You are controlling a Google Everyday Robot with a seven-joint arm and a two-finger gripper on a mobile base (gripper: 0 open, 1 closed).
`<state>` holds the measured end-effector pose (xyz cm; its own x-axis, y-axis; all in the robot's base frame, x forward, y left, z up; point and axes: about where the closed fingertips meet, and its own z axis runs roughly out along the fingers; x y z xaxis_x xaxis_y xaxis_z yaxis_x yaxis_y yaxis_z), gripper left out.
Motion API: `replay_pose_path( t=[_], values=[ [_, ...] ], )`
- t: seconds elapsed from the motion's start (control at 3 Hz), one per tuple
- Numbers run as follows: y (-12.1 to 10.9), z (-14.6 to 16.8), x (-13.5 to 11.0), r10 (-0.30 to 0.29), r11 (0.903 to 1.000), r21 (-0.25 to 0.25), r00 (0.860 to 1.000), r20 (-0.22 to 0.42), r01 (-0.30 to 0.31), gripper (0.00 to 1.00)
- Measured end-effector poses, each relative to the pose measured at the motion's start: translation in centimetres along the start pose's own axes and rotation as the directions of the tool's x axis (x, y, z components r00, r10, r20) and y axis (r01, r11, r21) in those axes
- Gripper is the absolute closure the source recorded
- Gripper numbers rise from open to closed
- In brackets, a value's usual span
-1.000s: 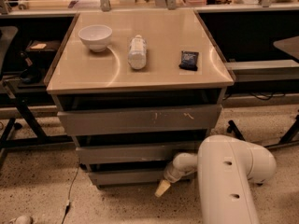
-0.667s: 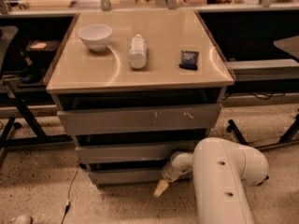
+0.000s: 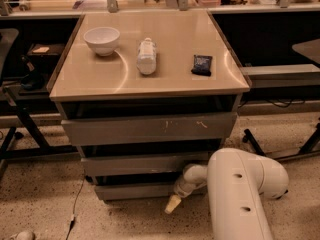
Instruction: Open bottom drawer
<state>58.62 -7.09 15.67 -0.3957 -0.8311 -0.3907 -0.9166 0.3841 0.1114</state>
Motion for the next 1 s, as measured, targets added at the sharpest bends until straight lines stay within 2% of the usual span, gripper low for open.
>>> replay_pose_path(
  t=[0.33,0.67,1.0],
  values=[
    [0.1,-0.4,-0.1,0.003,1.0000,-0.002,1.000,0.000,-0.003,0.00],
    [2.7,-1.4,1.3,0.034,0.9975,-0.061,0.999,-0.030,-0.036,0.00],
    [2.7,-1.5,1.3,0.034,0.9975,-0.061,0.999,-0.030,-0.036,0.00]
  ],
)
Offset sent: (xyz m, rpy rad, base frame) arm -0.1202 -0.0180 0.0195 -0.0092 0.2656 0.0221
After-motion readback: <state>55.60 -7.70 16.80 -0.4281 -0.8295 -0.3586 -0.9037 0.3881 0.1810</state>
